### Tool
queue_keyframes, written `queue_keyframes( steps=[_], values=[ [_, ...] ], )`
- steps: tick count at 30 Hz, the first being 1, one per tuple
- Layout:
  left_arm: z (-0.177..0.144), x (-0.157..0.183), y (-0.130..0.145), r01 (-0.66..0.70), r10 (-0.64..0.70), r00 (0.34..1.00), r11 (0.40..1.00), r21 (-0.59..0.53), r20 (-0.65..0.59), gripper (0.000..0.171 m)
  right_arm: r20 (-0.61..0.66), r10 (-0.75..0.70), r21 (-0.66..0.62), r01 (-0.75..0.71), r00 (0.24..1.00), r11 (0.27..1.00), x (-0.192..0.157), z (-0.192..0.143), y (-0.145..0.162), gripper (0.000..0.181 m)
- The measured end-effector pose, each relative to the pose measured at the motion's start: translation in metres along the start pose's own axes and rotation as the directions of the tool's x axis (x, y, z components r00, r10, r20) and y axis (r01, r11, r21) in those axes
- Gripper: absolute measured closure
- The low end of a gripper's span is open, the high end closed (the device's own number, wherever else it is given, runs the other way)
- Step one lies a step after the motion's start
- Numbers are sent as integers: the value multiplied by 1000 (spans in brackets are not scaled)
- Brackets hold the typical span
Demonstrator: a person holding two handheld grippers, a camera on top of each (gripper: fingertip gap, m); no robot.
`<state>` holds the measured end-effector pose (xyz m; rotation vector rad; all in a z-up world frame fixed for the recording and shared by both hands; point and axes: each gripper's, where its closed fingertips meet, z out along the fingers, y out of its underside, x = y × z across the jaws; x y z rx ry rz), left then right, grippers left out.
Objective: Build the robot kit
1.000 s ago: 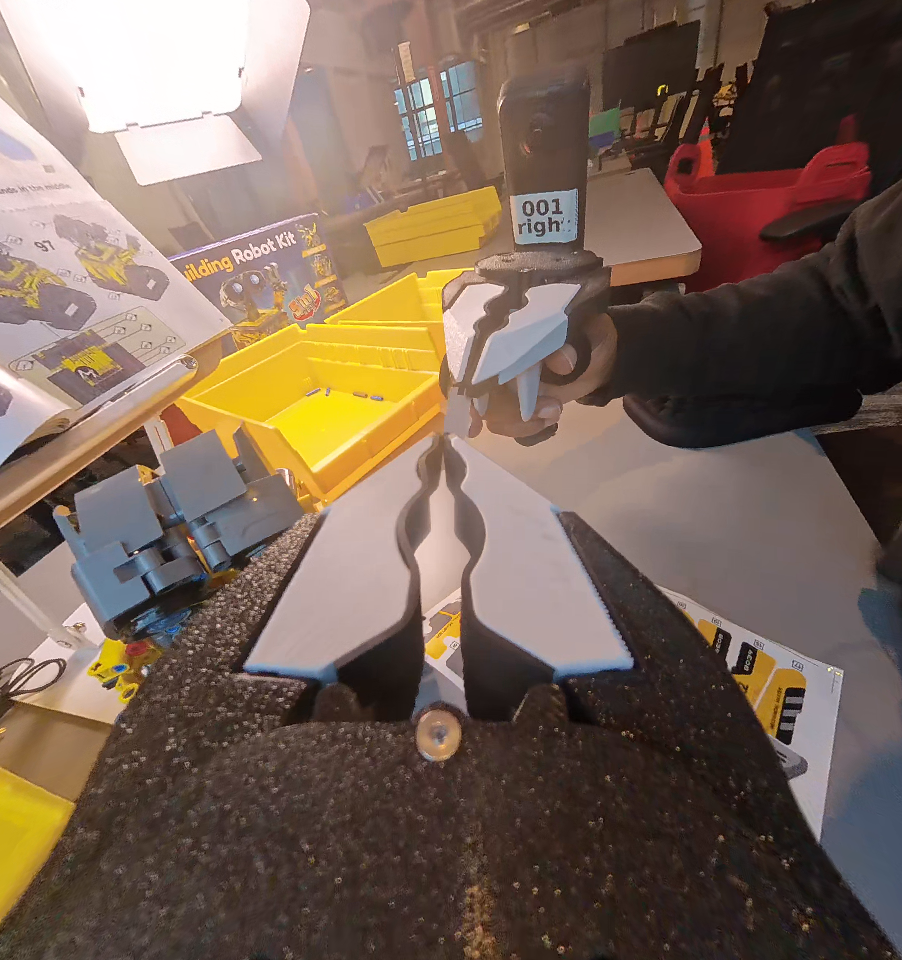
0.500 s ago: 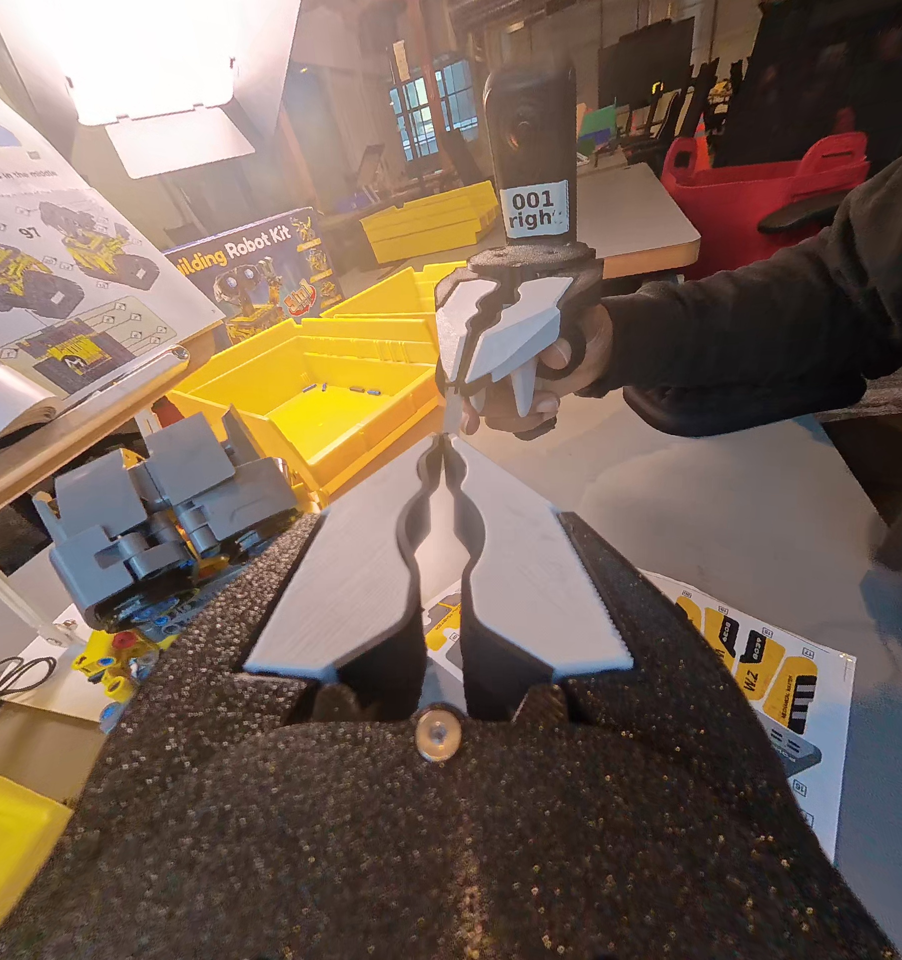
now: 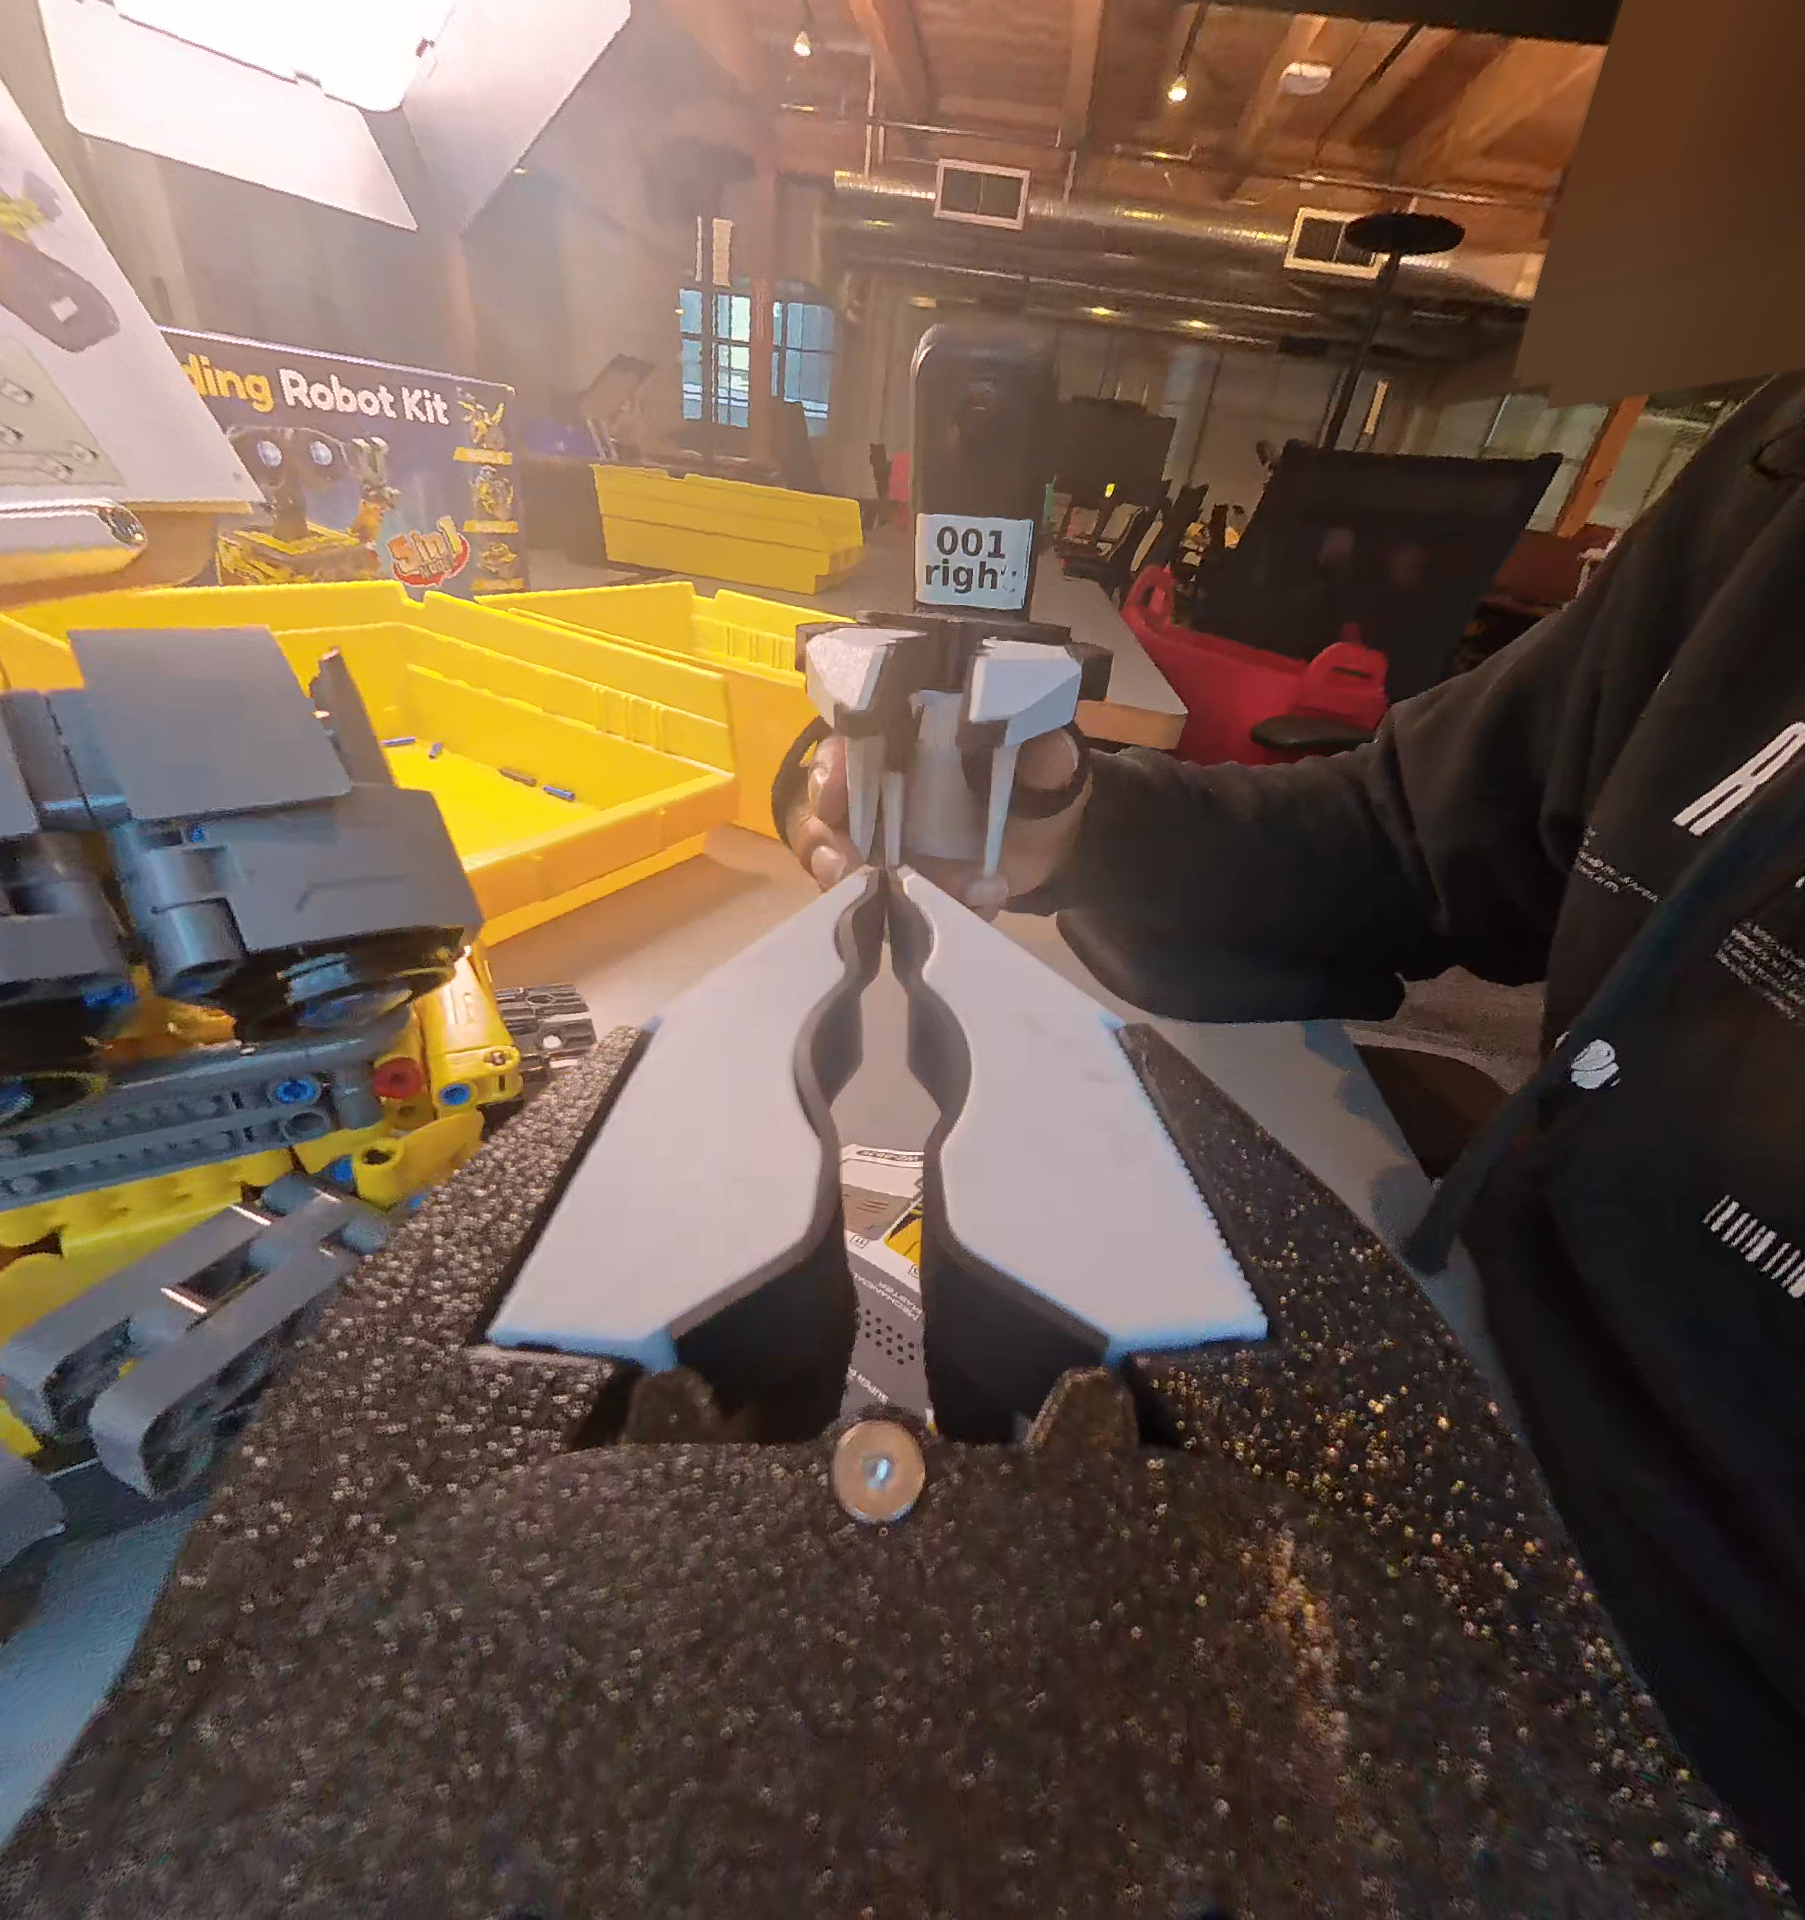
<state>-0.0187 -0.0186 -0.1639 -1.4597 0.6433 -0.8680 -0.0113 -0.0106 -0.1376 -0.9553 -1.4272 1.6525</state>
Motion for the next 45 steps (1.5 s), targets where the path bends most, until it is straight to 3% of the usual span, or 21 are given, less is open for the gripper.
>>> queue_keyframes(
  steps=[6,12,23,29,45],
  values=[
    [-4,-4,-10,114,-111,993,990,86,-37,171,37,62,54,-64,997,996,-2,-2,-6,162],
    [-9,-8,-21,277,-258,959,940,200,-116,171,24,93,85,-94,995,992,1,4,-2,163],
    [-15,-17,-39,536,-461,843,759,368,-277,171,-101,123,188,-102,987,977,12,9,-12,165],
    [-19,-19,-46,559,-479,829,713,422,-289,171,-136,140,206,-110,981,972,12,15,-12,168],
    [-18,-16,-47,542,-465,840,725,426,-279,171,-146,164,236,-126,976,963,11,20,-15,181]
  ],
)
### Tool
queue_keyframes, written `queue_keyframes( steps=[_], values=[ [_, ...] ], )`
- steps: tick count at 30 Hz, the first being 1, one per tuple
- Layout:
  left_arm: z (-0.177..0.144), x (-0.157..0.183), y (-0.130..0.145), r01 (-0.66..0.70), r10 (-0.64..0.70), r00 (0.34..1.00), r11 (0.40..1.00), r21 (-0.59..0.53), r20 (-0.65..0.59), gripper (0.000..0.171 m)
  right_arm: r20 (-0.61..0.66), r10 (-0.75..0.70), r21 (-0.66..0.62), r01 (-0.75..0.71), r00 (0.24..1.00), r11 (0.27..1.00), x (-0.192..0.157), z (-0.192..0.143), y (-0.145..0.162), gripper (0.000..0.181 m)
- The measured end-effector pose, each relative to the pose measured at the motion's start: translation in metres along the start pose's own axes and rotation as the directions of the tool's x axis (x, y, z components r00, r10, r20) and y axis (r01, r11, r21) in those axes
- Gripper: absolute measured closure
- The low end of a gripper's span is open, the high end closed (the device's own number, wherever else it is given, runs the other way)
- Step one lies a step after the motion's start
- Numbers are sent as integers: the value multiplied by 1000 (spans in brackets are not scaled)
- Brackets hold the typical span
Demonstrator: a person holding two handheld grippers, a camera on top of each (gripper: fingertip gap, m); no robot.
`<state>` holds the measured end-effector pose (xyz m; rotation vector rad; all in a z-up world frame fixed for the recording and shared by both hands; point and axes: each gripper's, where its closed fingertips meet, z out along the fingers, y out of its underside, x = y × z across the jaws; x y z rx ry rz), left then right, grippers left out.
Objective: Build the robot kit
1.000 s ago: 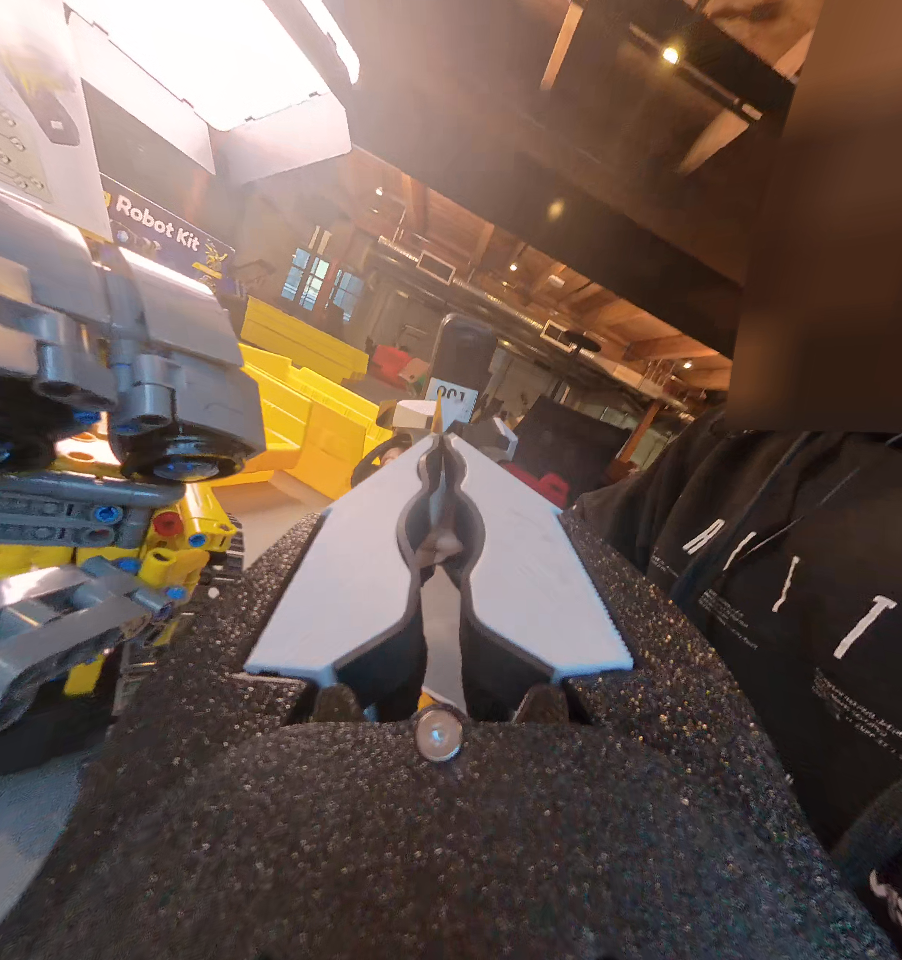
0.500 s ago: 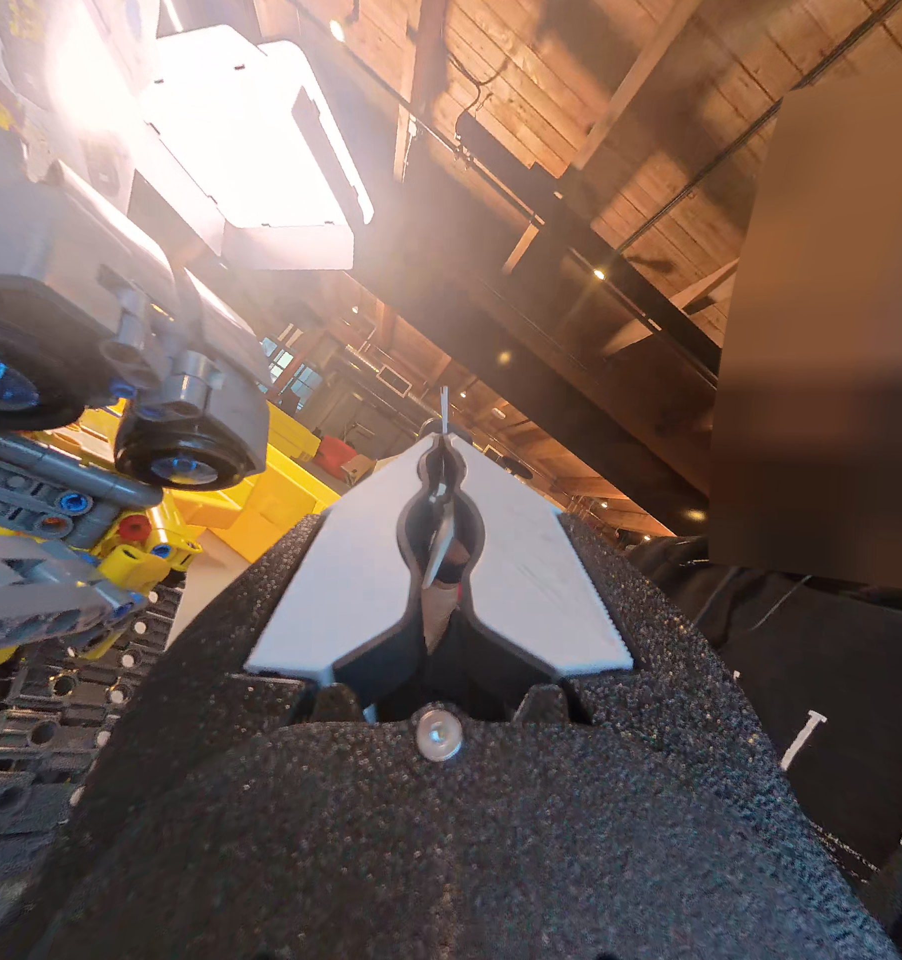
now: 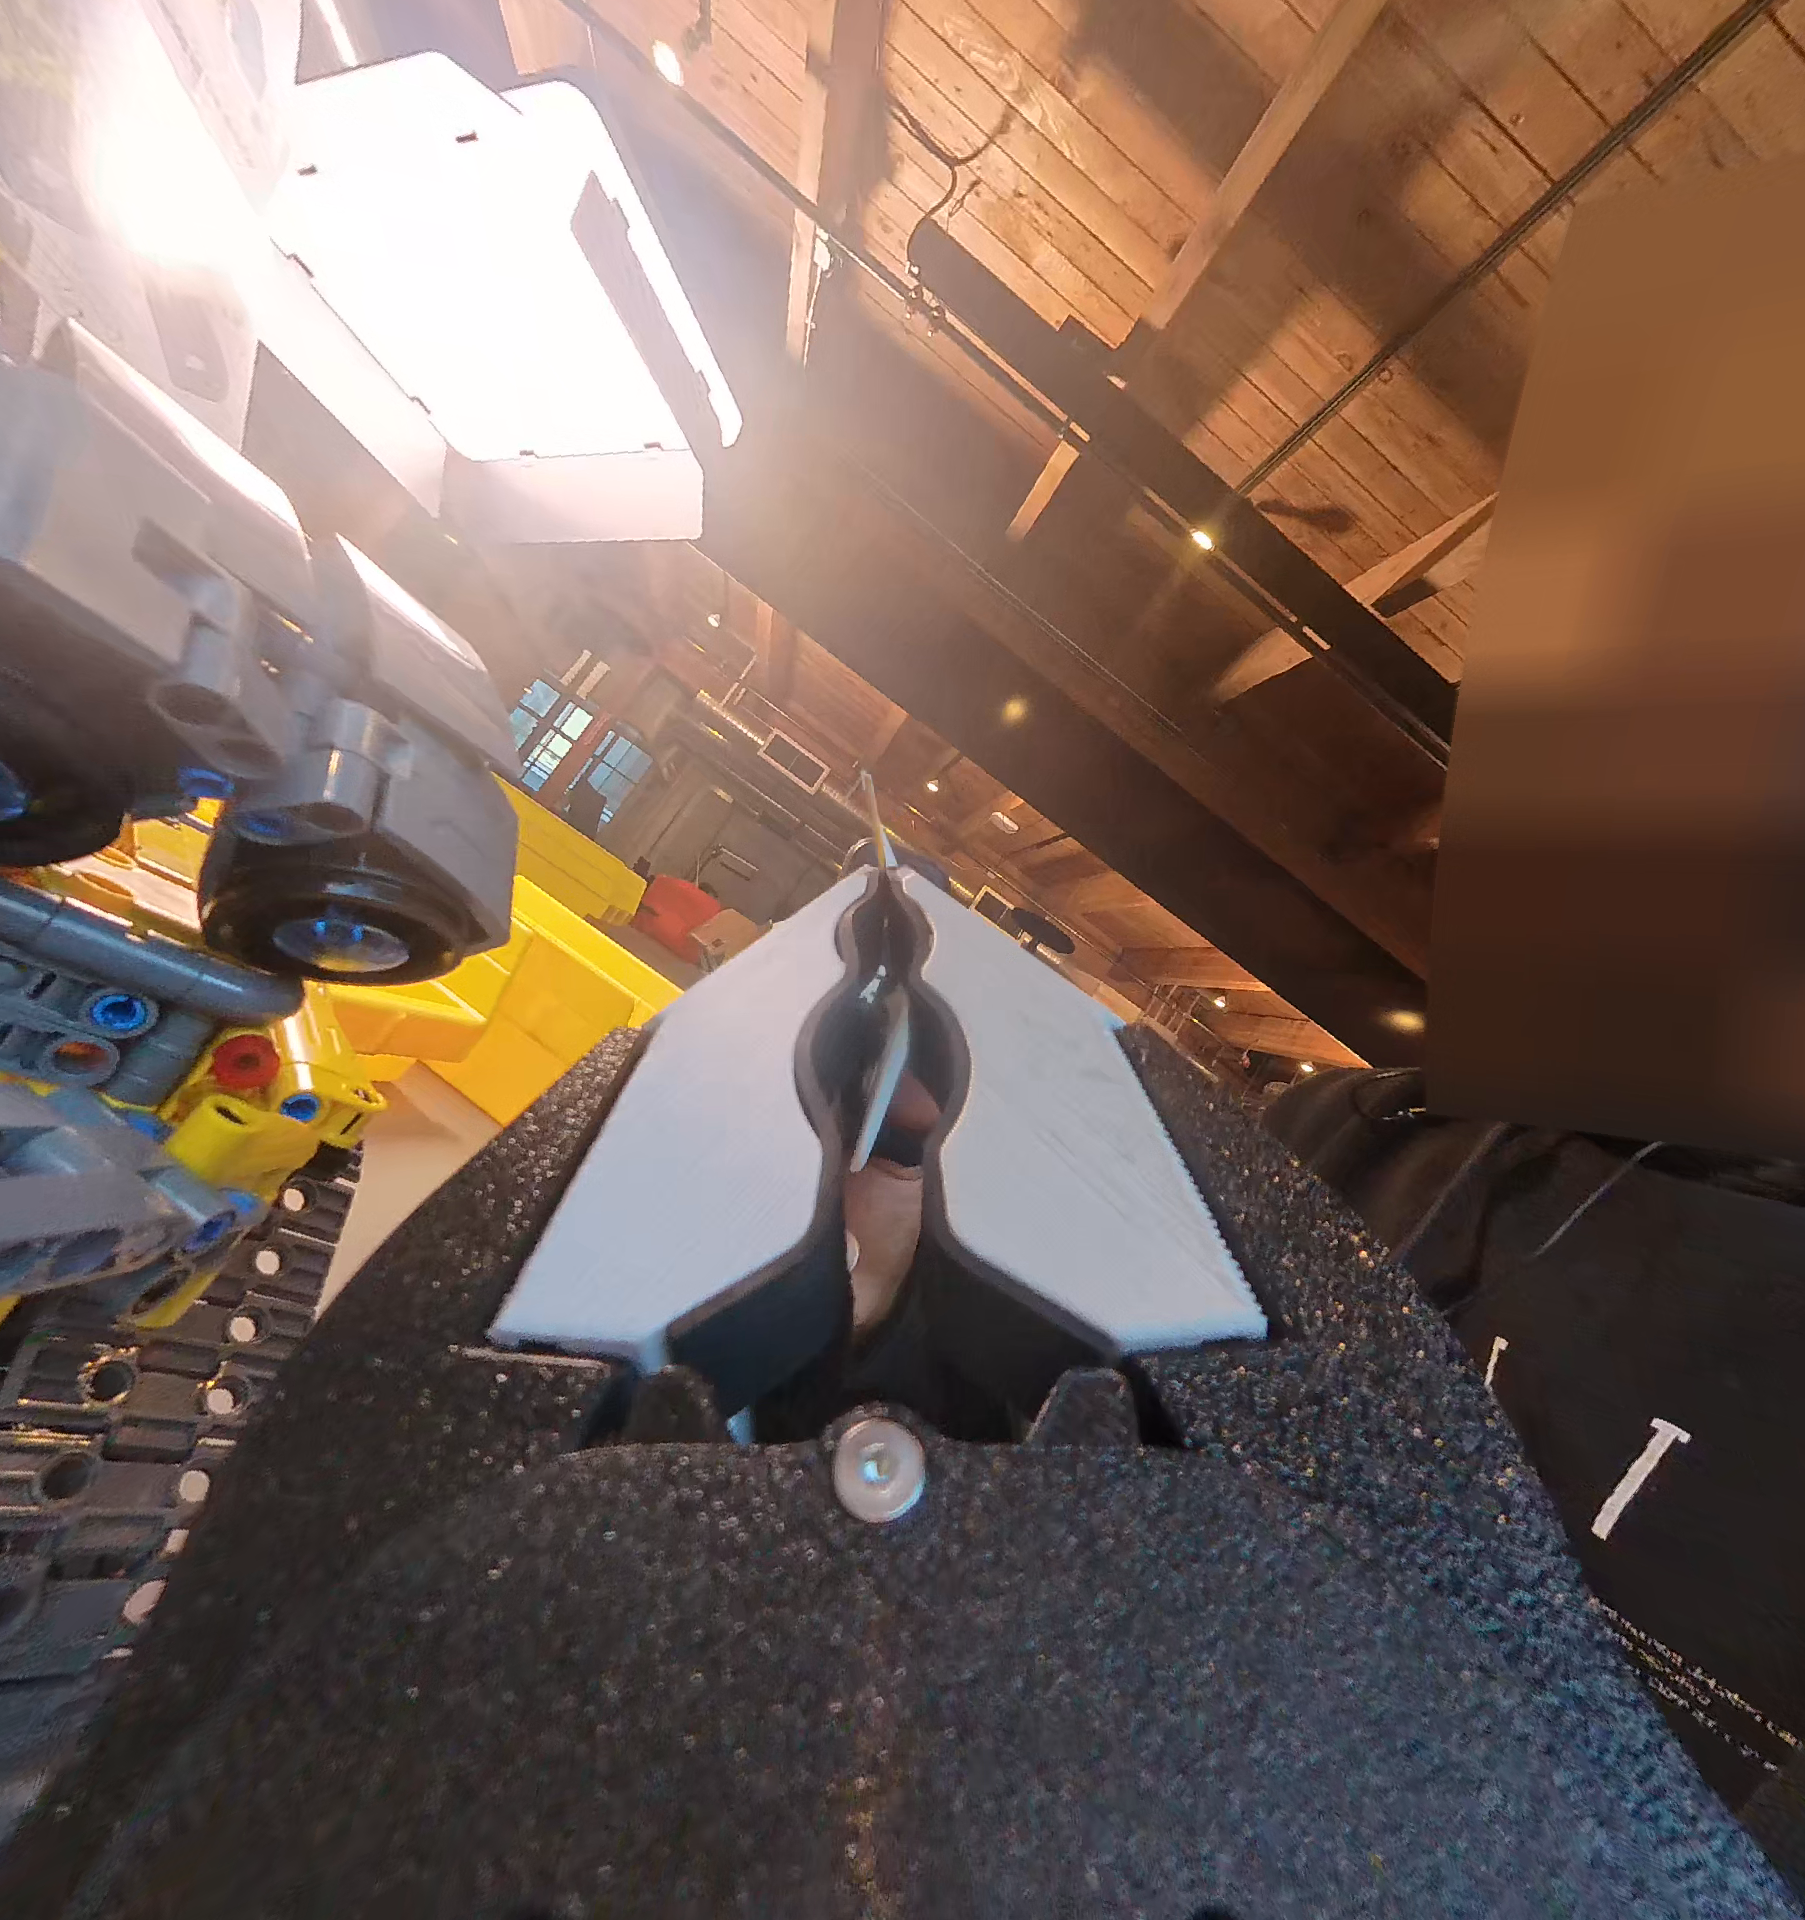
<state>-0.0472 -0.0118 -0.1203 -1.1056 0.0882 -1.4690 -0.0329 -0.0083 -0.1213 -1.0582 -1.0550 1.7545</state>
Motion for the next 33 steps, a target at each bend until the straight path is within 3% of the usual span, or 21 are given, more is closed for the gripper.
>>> queue_keyframes(
  steps=[7,12,16,19,22,28,30,33],
  values=[
    [0,-9,5,-14,18,998,998,-60,61,166,-31,-72,-33,71,997,997,5,-3,-1,181],
    [-6,-19,-1,-31,42,991,996,-82,130,153,-93,-237,-95,228,967,969,14,-9,-7,181],
    [-6,-22,4,-44,64,986,990,-131,152,153,-168,-417,-206,382,893,901,31,-17,-8,181],
    [-3,-22,14,-52,80,984,983,-174,159,151,-166,-599,-331,528,783,782,39,-21,3,181],
    [-2,-26,16,-15,48,982,985,-174,183,149,-116,-768,-431,665,629,610,39,-19,15,181],
    [-6,-34,10,174,-154,968,981,-89,197,139,40,-986,-536,836,164,118,35,-14,28,181],
    [-7,-35,11,198,-176,963,976,-90,206,142,59,-996,-541,840,70,27,35,-13,28,181],
    [-8,-38,14,214,-188,956,972,-96,226,148,64,-998,-538,842,-13,-46,34,-13,25,181]
  ],
)
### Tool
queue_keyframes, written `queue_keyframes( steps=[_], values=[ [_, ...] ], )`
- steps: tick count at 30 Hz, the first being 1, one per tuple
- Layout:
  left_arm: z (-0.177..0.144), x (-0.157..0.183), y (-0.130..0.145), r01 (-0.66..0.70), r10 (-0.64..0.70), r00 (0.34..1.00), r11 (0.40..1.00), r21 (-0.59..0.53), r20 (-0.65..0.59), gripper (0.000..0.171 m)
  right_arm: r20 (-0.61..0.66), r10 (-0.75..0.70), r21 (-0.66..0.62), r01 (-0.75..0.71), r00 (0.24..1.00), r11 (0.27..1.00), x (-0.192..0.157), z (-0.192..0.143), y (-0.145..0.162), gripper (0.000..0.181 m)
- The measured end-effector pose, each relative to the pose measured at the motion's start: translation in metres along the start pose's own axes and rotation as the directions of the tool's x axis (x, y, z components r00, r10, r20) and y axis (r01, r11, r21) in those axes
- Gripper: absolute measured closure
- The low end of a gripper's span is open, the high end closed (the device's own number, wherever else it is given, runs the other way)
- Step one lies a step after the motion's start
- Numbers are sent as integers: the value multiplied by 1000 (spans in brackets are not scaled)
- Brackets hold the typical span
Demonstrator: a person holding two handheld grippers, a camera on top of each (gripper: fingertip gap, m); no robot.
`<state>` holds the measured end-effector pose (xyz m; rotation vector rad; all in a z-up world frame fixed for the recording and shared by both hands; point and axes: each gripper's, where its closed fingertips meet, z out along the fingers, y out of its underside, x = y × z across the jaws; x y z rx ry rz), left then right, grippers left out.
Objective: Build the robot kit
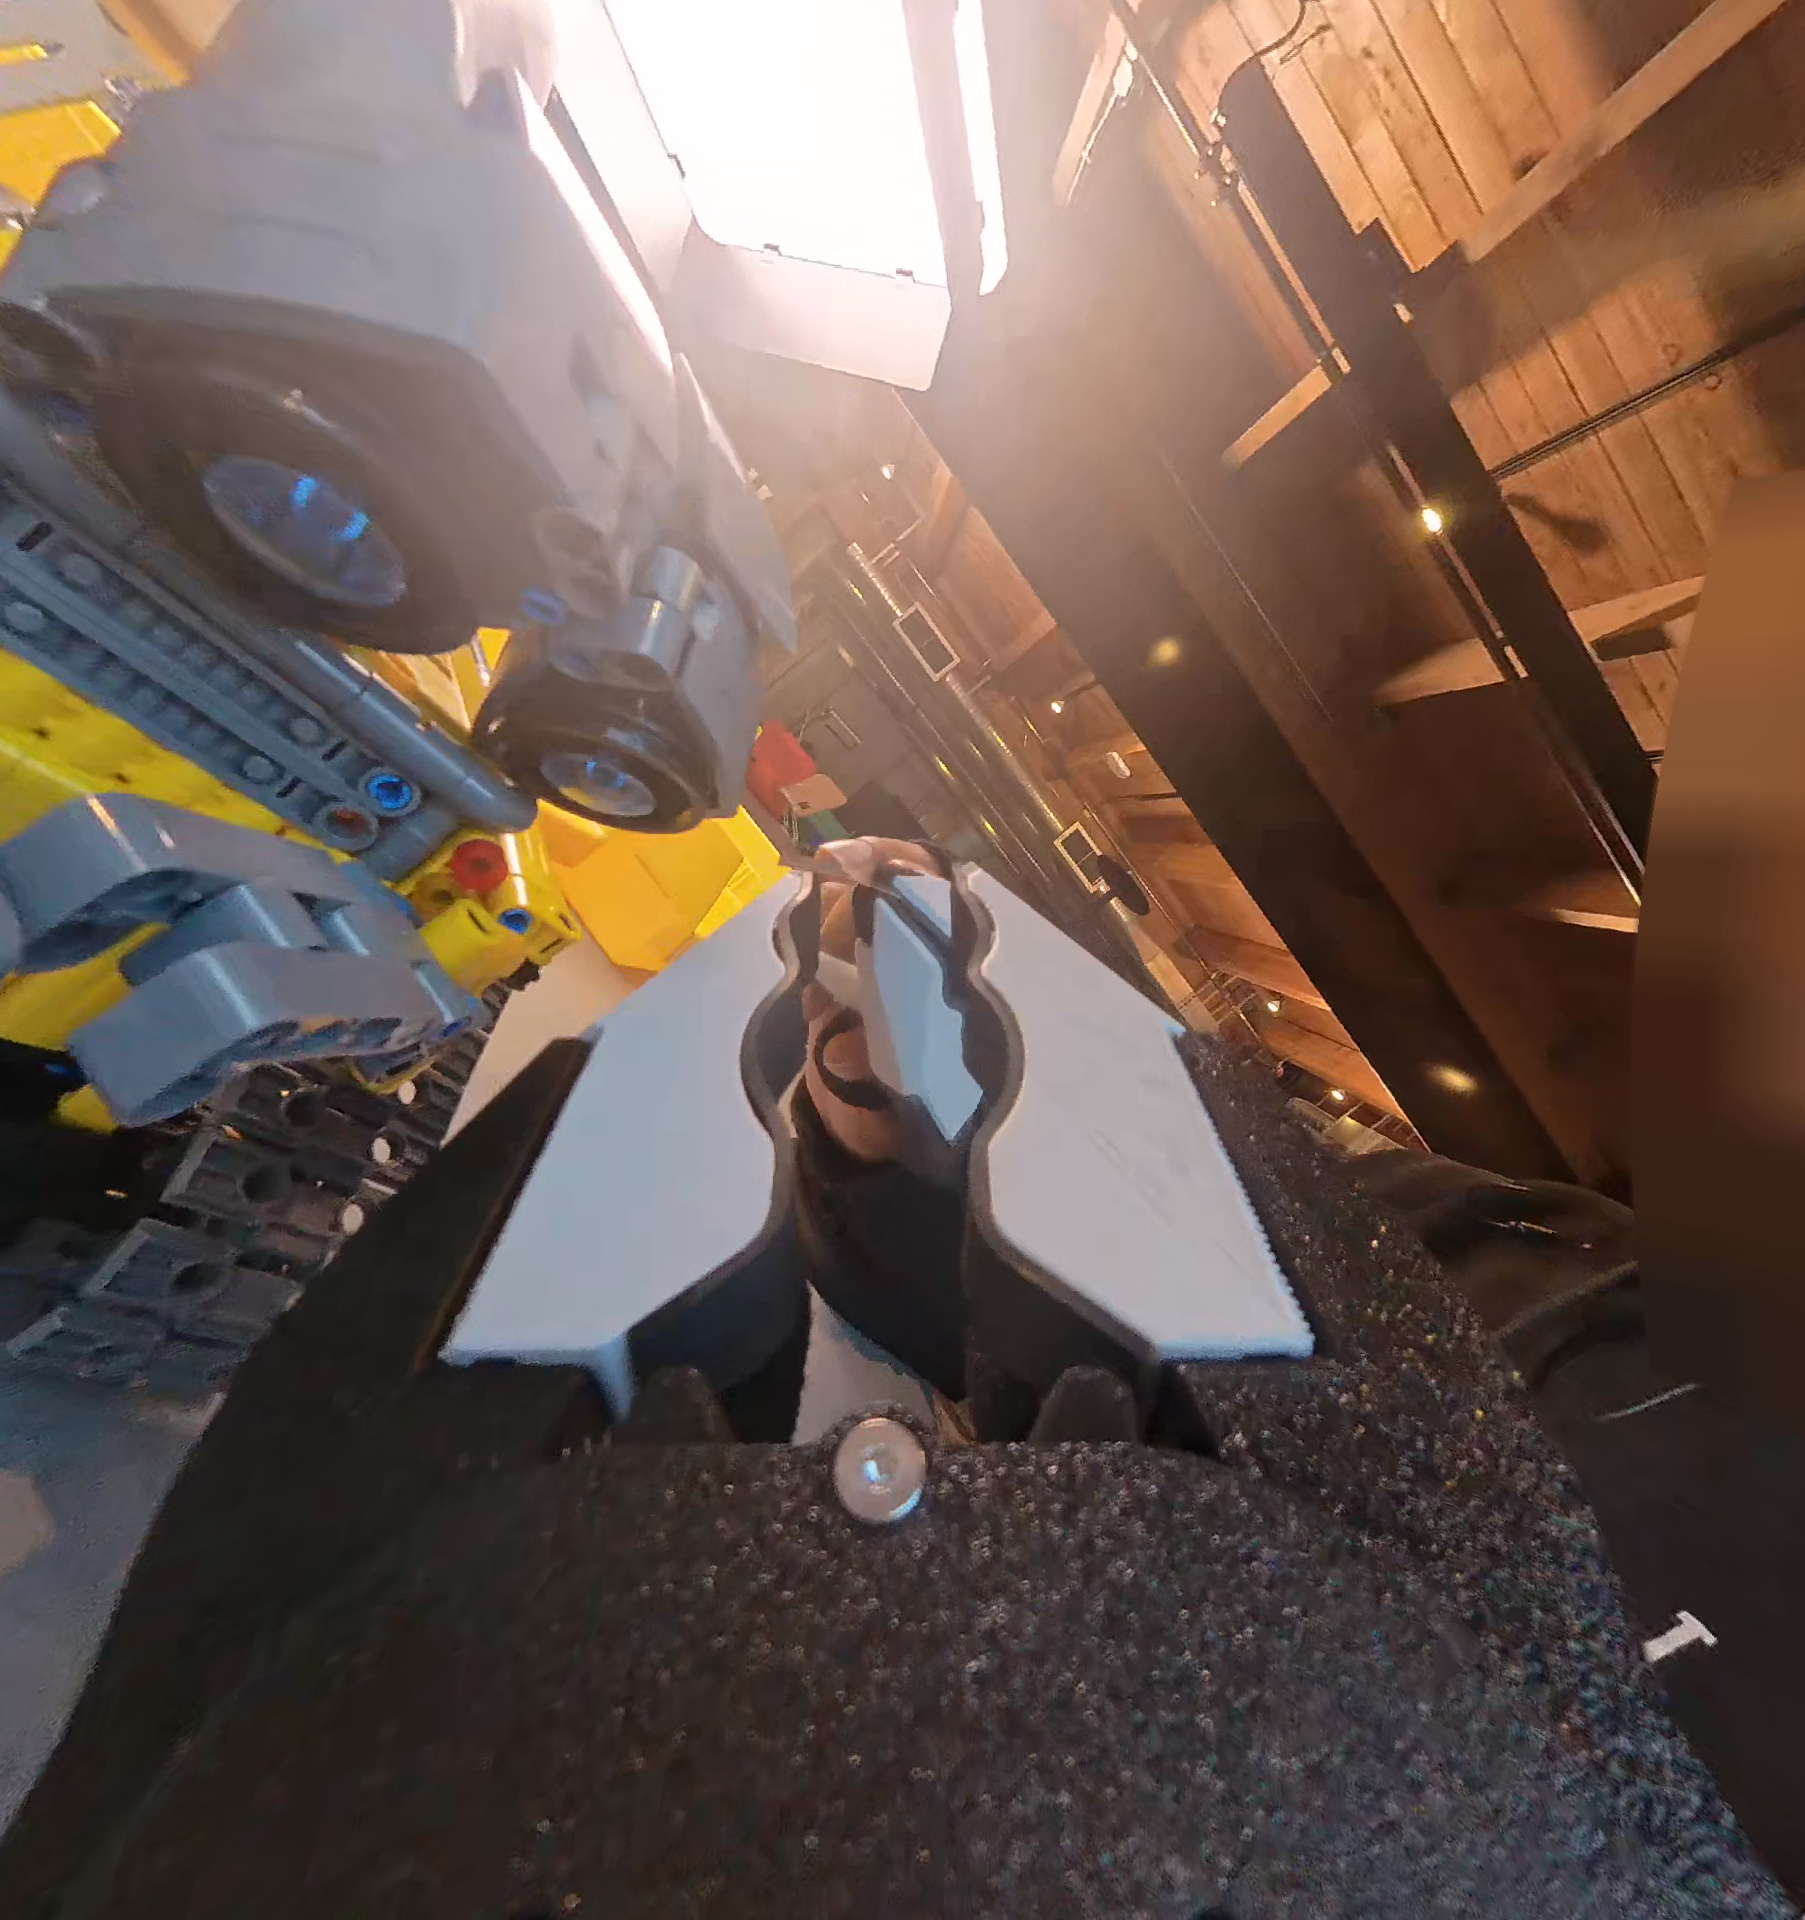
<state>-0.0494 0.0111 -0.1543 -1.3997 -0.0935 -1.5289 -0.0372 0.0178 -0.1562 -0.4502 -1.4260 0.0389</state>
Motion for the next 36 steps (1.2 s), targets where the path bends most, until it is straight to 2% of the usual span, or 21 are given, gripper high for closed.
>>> queue_keyframes(
  steps=[8,13,15,16,18,19,20,21,23,25,27,29,31,36],
  values=[
    [-2,-3,-2,-8,8,1000,1000,7,21,171,-26,-83,13,83,996,996,-1,-2,-4,181],
    [-2,-1,-2,-79,79,996,997,-12,34,171,-15,-83,23,83,996,996,-4,-2,-4,181],
    [-3,2,-2,-119,120,992,992,-30,30,171,-9,-30,37,31,1000,999,-3,-2,-4,180],
    [-3,3,-2,-153,154,987,987,-43,34,171,11,12,51,-12,1000,999,-3,-3,-5,173],
    [-5,6,-4,-232,235,971,970,-67,34,171,113,166,101,-177,980,979,-10,-5,-10,165],
    [-5,9,-4,-267,270,963,960,-84,24,171,173,283,124,-306,943,944,-10,-7,-13,163],
    [-6,13,-4,-299,301,953,949,-101,11,171,254,416,118,-455,873,882,-12,-8,-14,160],
    [-7,17,-4,-326,328,945,938,-117,-4,171,341,552,94,-612,760,785,-11,-9,-16,157],
    [-7,24,-2,-365,364,931,920,-144,-35,171,453,754,60,-860,476,507,5,-13,-18,157],
    [-8,28,1,-388,384,921,906,-170,-59,171,534,814,7,-964,229,266,21,-17,-16,158],
    [-7,29,7,-400,393,916,895,-196,-75,171,557,828,-61,-991,67,122,25,-17,-11,163],
    [-6,28,11,-400,391,916,891,-213,-84,171,576,817,-97,-994,-11,55,24,-17,-11,167],
    [-6,28,14,-401,392,916,889,-223,-86,171,591,805,-125,-992,-53,26,21,-17,-14,168],
    [-5,28,16,-410,400,912,882,-232,-90,171,602,793,-162,-987,-92,8,16,-17,-15,171]
  ],
)
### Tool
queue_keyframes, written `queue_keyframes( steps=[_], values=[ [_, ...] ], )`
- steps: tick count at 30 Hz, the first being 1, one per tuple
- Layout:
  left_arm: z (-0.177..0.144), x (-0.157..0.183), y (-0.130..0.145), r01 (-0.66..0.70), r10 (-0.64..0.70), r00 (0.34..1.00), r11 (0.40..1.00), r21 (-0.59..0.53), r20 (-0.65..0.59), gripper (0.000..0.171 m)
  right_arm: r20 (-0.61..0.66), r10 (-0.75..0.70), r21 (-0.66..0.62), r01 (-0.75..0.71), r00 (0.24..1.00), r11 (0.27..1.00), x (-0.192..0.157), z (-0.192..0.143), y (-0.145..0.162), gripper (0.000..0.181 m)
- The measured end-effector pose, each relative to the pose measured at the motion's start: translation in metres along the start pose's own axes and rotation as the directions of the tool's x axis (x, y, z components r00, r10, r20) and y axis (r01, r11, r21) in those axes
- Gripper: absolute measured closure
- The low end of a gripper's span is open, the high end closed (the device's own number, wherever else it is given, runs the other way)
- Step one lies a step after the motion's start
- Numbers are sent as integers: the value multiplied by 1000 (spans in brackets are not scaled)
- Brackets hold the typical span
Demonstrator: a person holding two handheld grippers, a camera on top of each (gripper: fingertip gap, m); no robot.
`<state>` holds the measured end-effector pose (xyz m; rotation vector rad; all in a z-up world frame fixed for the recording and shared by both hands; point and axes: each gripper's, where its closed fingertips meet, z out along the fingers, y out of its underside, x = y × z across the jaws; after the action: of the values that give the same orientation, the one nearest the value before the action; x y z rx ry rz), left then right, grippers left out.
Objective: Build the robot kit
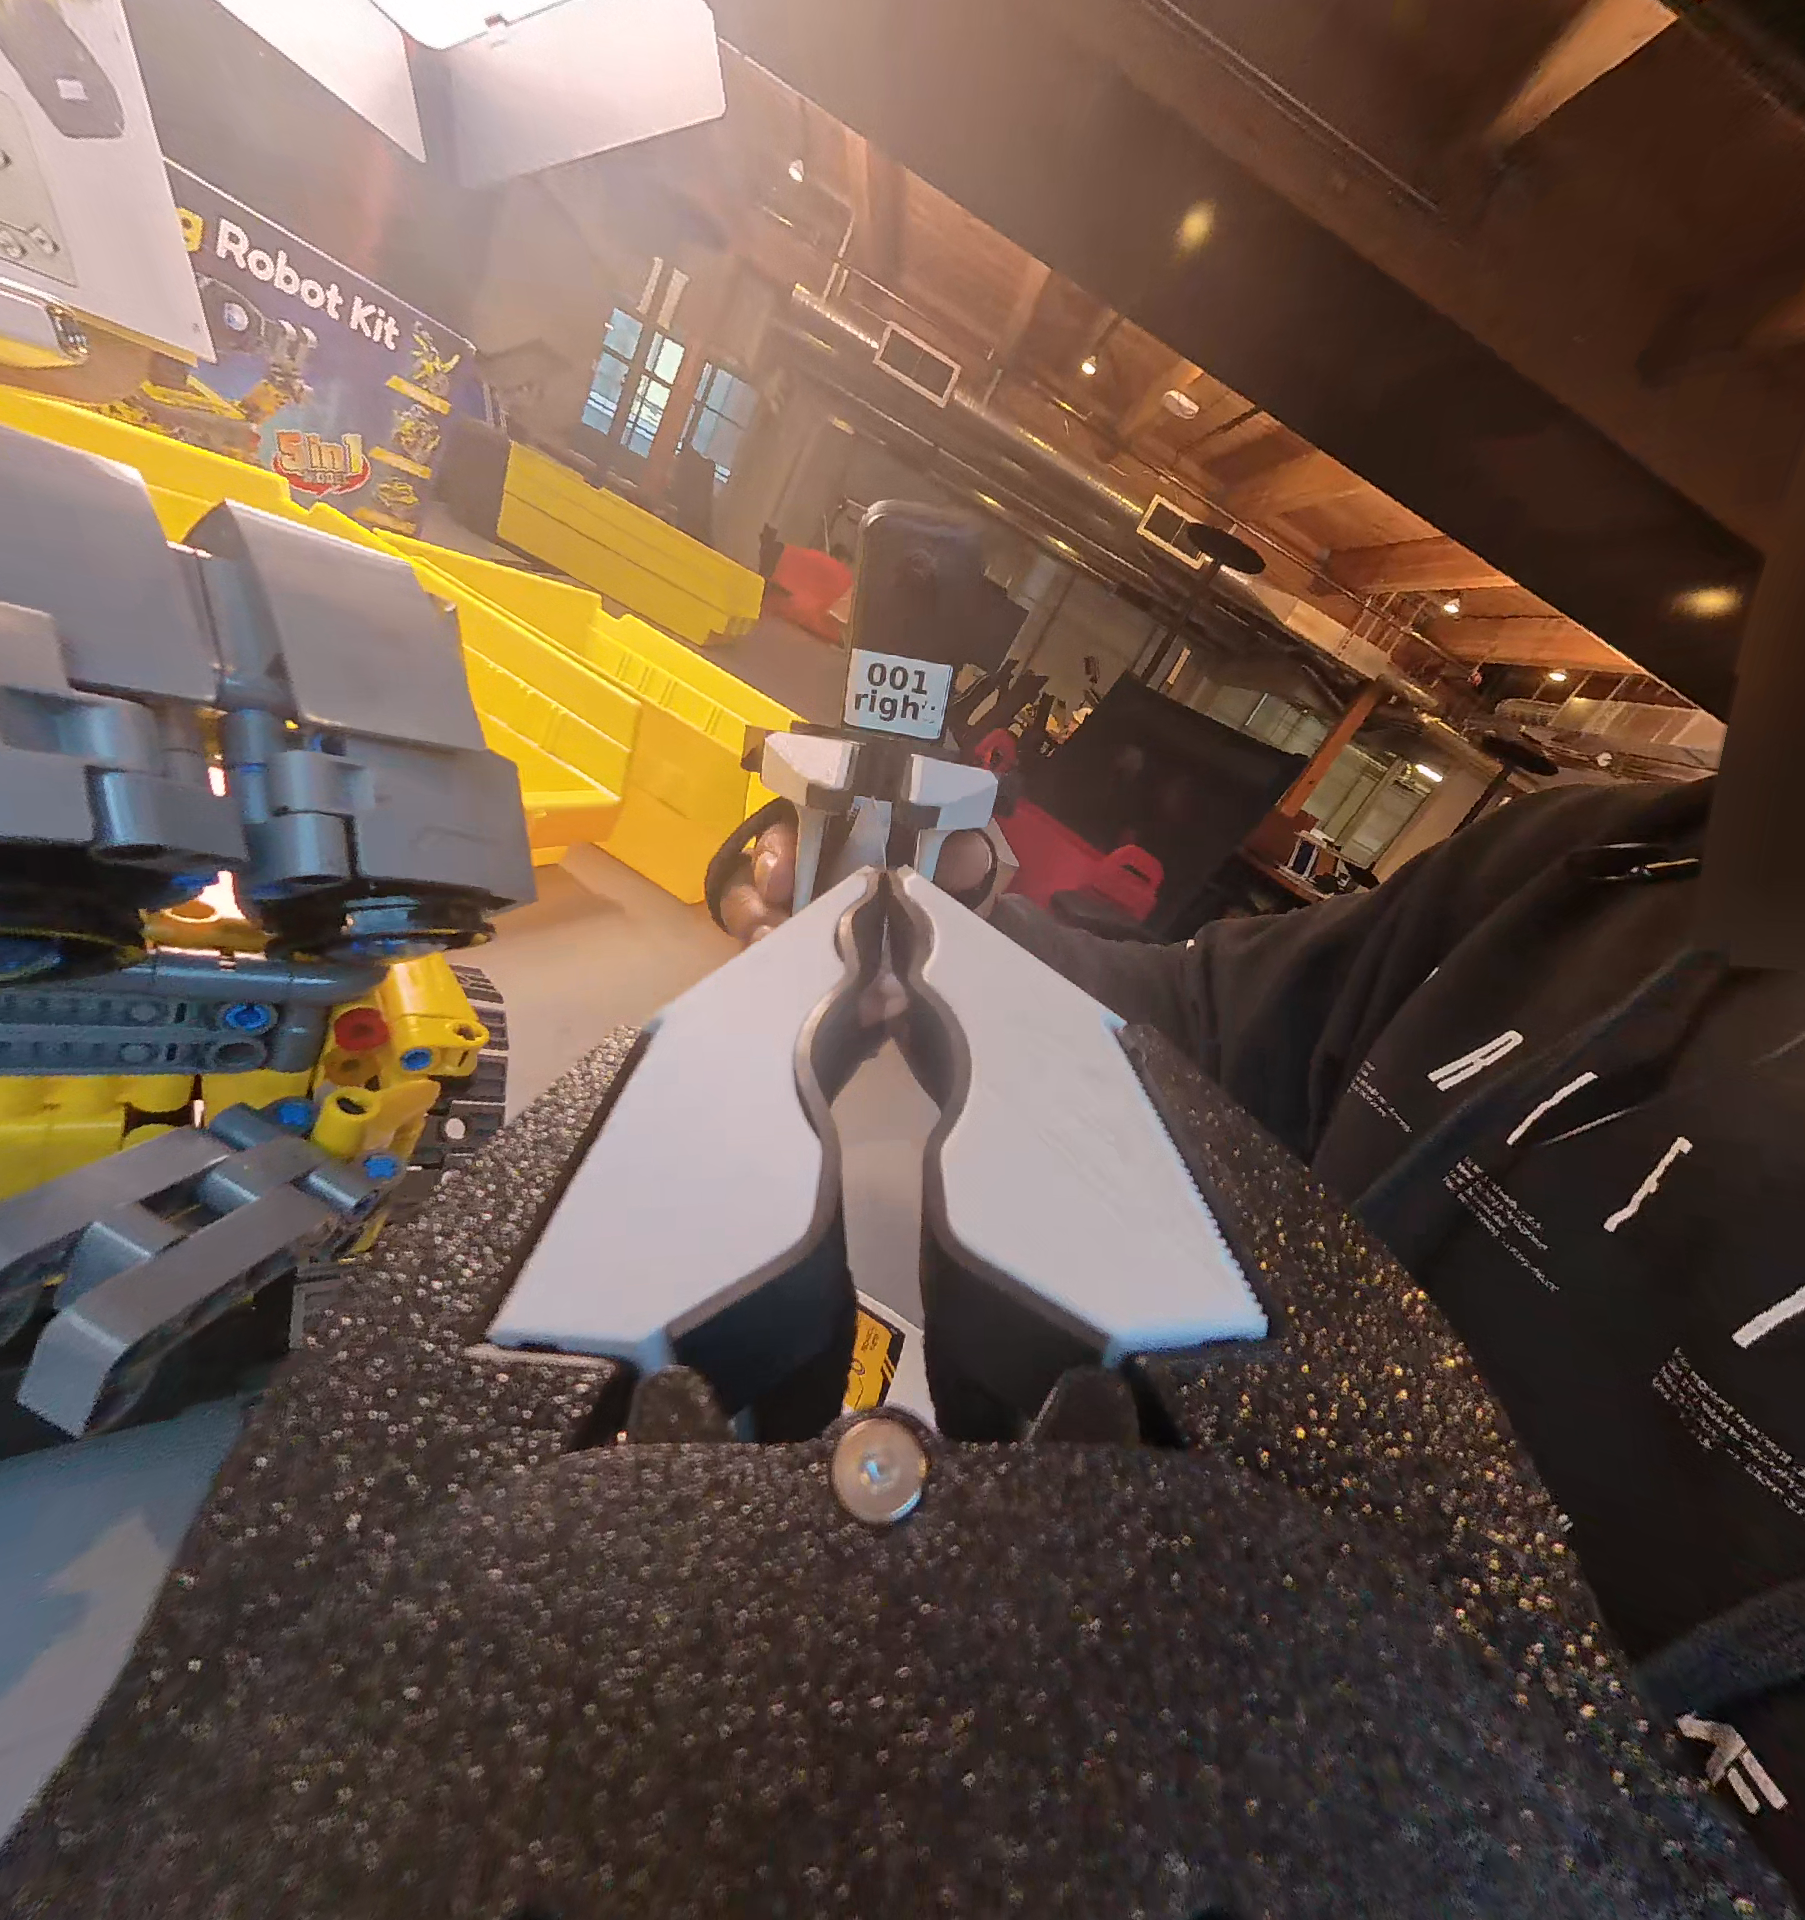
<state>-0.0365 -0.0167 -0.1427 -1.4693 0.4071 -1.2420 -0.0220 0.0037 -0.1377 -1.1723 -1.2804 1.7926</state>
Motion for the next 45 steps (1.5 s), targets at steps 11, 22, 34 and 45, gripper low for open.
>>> queue_keyframes(
  steps=[11,22,34,45],
  values=[
    [1,2,0,-7,7,1000,1000,3,-1,171,17,29,0,-29,999,1000,-2,2,2,179],
    [1,0,0,0,0,1000,1000,4,6,171,5,20,1,-20,1000,1000,0,2,2,181],
    [-4,-11,-2,-77,80,992,996,-38,102,163,-21,75,44,-74,997,996,5,0,-5,181],
    [-89,-95,-36,-312,405,747,914,-260,527,127,-19,204,119,-201,979,972,10,-4,-20,181]
  ],
)
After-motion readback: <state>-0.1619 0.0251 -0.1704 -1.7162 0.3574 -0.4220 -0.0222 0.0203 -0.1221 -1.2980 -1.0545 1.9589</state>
